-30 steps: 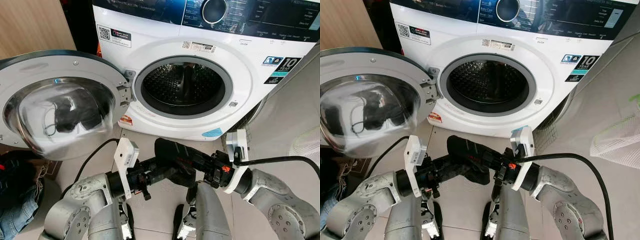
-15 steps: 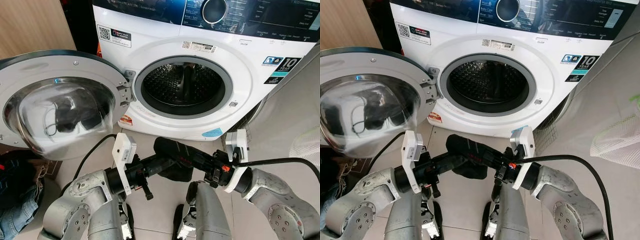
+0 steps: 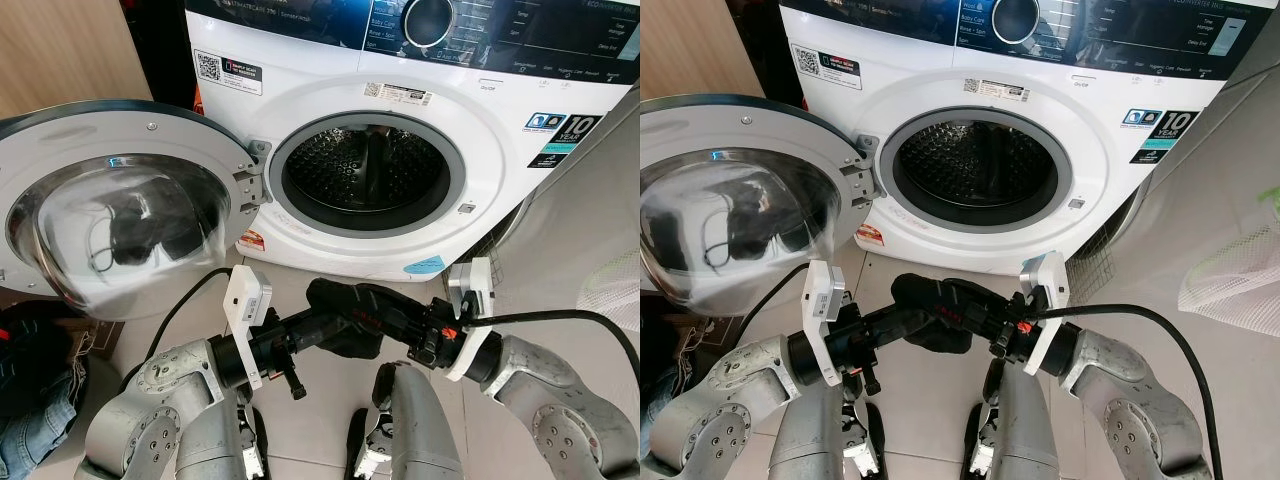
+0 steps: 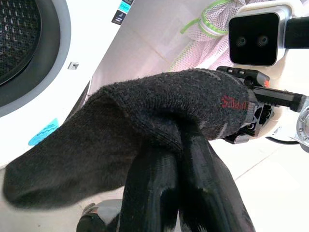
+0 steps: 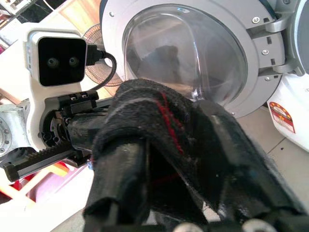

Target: Clothes washing

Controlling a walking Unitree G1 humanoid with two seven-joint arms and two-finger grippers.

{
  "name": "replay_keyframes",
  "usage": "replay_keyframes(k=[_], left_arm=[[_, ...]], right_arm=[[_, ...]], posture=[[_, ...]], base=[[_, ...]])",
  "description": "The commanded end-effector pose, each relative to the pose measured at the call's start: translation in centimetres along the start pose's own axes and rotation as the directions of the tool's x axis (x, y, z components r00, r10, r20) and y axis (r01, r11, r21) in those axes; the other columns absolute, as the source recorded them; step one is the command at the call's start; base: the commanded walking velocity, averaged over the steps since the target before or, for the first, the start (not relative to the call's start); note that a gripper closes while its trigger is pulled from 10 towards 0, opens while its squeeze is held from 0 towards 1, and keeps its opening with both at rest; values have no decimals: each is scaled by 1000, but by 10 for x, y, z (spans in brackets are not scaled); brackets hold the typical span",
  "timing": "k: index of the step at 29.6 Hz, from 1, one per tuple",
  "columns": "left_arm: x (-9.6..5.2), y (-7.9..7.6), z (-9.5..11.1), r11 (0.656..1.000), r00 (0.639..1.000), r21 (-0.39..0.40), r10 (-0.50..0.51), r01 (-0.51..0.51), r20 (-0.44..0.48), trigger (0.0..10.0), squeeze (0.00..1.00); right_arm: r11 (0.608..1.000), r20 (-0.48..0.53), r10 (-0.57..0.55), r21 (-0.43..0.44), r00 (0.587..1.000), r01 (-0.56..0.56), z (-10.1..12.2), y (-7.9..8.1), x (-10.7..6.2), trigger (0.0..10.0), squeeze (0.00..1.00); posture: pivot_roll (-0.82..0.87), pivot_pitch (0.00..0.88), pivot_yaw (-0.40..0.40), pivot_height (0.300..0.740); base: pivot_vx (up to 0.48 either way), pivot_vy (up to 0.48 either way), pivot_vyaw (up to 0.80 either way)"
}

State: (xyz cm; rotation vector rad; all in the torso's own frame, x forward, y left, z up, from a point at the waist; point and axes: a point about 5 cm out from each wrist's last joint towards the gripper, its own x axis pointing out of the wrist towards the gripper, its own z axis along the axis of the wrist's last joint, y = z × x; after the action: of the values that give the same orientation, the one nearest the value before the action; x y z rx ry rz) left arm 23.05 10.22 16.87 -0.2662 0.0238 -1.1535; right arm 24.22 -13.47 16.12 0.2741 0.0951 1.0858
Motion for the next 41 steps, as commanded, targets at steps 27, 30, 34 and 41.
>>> replay_keyframes(k=[27, 30, 34, 41], left_arm=[[-1, 18, -3, 978, 983, 96, 185, -183, -13, 745, 0], [-2, 26, -4, 958, 967, 141, 253, -249, -16, 4078, 0], [-2, 26, -4, 958, 967, 141, 253, -249, -16, 4078, 0], [-2, 26, -4, 958, 967, 141, 253, -249, -16, 4078, 0]], right_arm=[[538, -21, -816, -392, 577, 746, -3, -106, -48, 10000, 0], [533, -12, -820, -381, 573, 755, -3, -106, -47, 10000, 0], [533, -12, -820, -381, 573, 755, -3, -106, -47, 10000, 0], [533, -12, -820, -381, 573, 755, -3, -106, -47, 10000, 0]], posture=[[109, 283, -108, 577], [109, 283, -108, 577], [109, 283, -108, 577], [109, 283, -108, 577]], base=[[0, 0, 0], [0, 0, 0], [0, 0, 0], [0, 0, 0]])
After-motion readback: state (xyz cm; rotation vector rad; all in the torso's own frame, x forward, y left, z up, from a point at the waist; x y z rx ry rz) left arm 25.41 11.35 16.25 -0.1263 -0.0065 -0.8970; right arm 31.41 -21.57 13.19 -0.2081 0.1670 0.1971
